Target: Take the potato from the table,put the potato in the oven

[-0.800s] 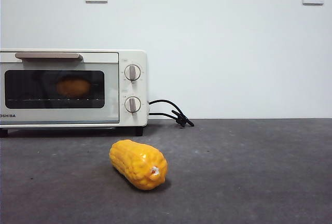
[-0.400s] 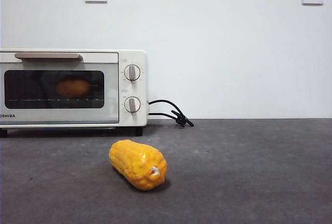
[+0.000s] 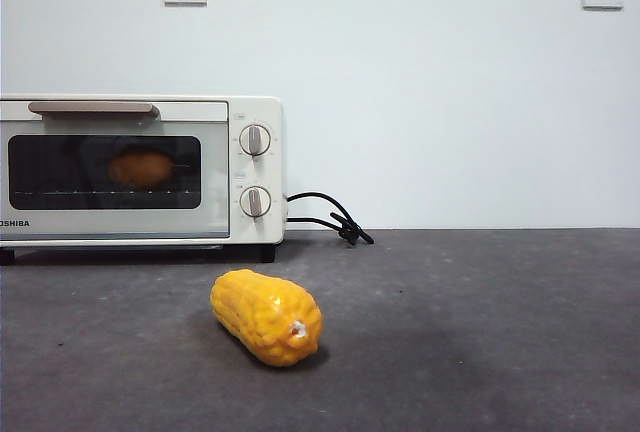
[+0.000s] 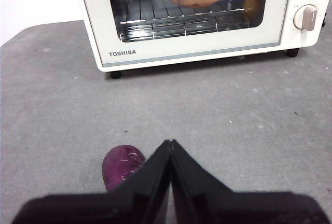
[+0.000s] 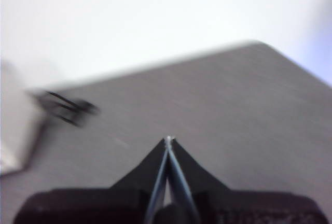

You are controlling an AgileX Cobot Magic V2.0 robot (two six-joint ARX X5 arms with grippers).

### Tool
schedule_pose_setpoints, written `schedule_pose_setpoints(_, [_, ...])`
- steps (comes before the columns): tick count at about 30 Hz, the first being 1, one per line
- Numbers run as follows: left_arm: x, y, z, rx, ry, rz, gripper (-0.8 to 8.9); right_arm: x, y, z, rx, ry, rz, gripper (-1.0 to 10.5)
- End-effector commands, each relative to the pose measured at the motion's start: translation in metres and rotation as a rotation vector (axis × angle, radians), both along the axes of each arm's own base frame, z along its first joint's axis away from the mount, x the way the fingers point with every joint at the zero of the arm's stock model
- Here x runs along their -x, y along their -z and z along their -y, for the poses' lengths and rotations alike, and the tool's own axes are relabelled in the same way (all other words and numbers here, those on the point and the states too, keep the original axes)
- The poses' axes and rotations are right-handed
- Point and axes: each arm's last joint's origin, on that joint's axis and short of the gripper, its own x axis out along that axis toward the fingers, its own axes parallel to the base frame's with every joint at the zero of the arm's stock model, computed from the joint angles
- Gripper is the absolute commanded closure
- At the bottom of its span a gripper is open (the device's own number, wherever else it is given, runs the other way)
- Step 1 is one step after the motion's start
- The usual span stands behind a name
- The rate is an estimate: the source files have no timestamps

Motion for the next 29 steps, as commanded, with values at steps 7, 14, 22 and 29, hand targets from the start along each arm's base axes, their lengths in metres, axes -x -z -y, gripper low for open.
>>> schedule_pose_setpoints(7, [0.000, 0.003, 0.000, 0.008, -0.005, -0.004, 8.17, -0.019, 0.061, 0.013, 0.091, -0.203, 0.277, 9.4])
schedule_pose_setpoints(14, [0.000, 0.003, 0.000, 0.008, -0.005, -0.004, 8.17, -0.020, 0.084, 0.030, 0.135, -0.036, 0.197, 9.4])
schedule_pose_setpoints(22, [0.000, 0.003, 0.000, 0.008, -0.005, -0.004, 8.17, -0.023, 0.128, 0.030, 0.136, -0.061, 0.087, 9.4])
schedule_pose_setpoints(29, [-0.001, 0.003, 0.000, 0.008, -0.005, -0.005, 8.17, -0.018, 0.139, 0.032, 0.165, -0.018, -0.015, 9.4])
